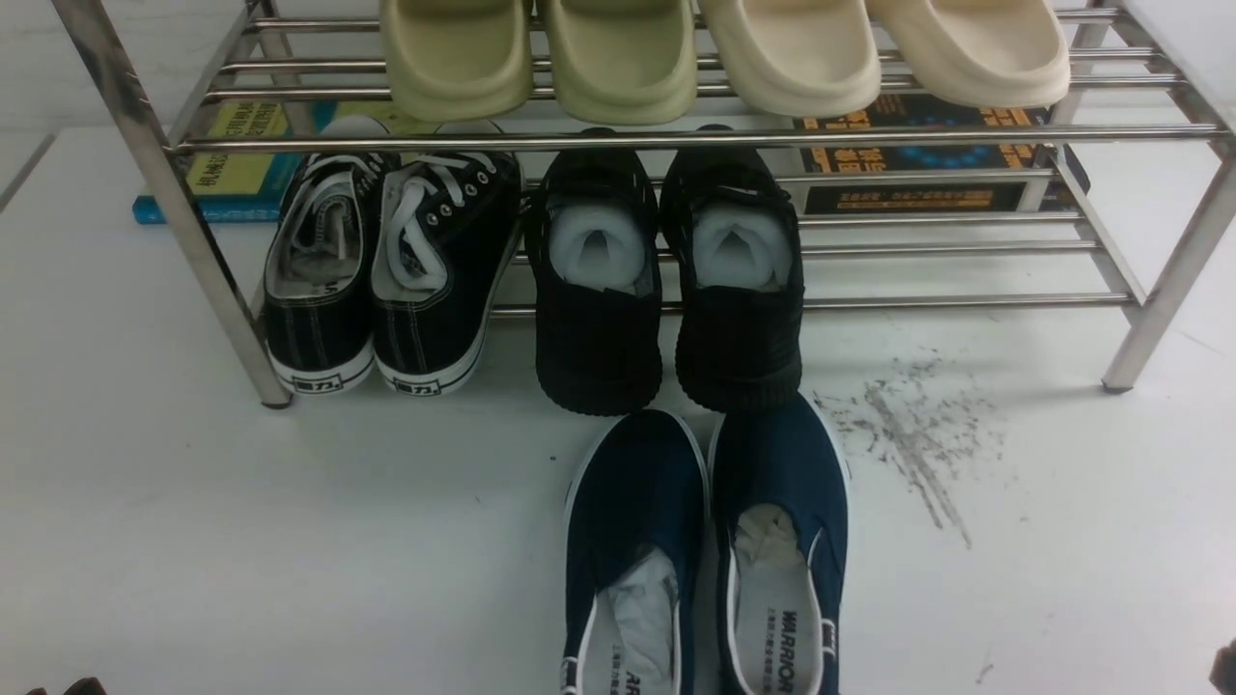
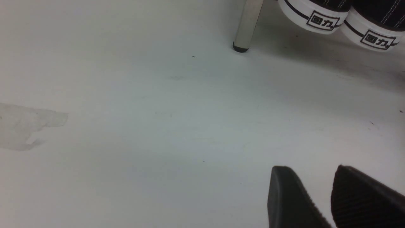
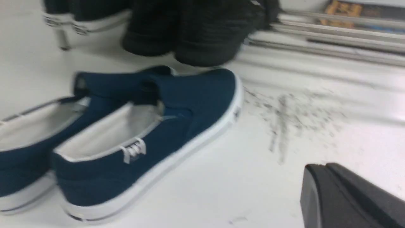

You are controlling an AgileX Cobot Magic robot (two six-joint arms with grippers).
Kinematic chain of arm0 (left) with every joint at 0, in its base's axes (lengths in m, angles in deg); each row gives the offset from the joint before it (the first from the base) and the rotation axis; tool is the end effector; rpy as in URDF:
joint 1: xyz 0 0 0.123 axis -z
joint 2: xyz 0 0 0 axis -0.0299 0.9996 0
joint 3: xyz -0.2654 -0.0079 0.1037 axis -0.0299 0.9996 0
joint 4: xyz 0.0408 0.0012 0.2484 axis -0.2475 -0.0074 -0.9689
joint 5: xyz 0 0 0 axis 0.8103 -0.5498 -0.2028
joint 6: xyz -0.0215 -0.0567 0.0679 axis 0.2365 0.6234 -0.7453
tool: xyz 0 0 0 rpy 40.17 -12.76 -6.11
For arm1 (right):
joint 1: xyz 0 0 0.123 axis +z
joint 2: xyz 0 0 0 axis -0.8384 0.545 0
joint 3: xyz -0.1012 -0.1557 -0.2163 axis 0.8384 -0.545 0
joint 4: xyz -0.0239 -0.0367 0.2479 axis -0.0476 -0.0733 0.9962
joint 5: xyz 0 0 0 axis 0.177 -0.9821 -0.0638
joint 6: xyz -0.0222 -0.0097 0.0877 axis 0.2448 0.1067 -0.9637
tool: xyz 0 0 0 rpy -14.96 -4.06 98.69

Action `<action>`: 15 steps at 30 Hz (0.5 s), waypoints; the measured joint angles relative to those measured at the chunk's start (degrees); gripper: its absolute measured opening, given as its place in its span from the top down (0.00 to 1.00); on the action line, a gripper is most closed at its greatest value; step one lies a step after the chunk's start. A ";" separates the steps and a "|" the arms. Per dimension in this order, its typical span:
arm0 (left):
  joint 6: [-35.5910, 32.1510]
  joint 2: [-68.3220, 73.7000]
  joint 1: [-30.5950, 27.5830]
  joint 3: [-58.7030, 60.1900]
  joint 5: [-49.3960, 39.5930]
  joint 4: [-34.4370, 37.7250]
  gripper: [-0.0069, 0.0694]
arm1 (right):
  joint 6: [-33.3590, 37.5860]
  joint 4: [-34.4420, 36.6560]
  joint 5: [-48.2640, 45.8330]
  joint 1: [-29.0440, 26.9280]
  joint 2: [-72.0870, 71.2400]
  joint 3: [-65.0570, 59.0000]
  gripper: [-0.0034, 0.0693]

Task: Take the shoes off the shelf with your hand on the white table.

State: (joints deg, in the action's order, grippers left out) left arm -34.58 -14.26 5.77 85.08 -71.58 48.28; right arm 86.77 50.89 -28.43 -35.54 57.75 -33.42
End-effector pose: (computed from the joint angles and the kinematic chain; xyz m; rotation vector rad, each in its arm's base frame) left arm 0.0519 0.0005 0.1733 -0.1645 1.8770 -0.1518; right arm 0.0509 0.0220 0.1829 -0.2653 1.7907 0.3538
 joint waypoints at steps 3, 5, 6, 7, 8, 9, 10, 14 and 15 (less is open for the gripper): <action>0.00 0.00 0.00 0.00 0.00 0.00 0.59 | -0.34 1.12 -2.80 -7.53 -1.12 -0.71 0.91; 0.00 0.00 0.00 0.00 0.00 0.00 0.59 | -0.34 2.06 -3.91 -10.80 -1.18 -0.56 0.91; 0.00 0.00 0.00 0.00 0.00 0.00 0.59 | -0.34 2.32 -4.88 -13.11 -1.18 -0.44 0.91; 0.00 0.00 0.00 0.00 0.00 0.00 0.59 | -0.34 2.41 -5.43 -14.11 -1.18 -0.32 0.91; 0.00 0.00 0.00 0.00 0.00 0.00 0.59 | -0.41 2.41 -5.74 -14.86 -1.18 -0.25 0.91; 0.00 0.00 0.00 0.00 0.00 0.00 0.59 | -0.41 2.41 -5.79 -15.39 -1.18 -0.25 0.91; 0.00 0.00 0.00 0.00 0.00 0.00 0.59 | -0.41 2.41 -5.84 -15.83 -1.18 -0.25 0.91; 0.00 0.00 0.00 0.00 0.00 0.00 0.59 | -0.41 1.79 -5.84 -16.11 -1.18 -0.25 0.91; 0.00 0.00 0.00 0.00 0.00 0.00 0.59 | -0.41 1.73 -5.84 -16.11 -1.18 -0.25 0.91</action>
State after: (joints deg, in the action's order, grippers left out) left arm -34.58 -14.26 5.77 85.08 -71.58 48.28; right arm 86.36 52.62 -34.27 -51.65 56.57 -33.67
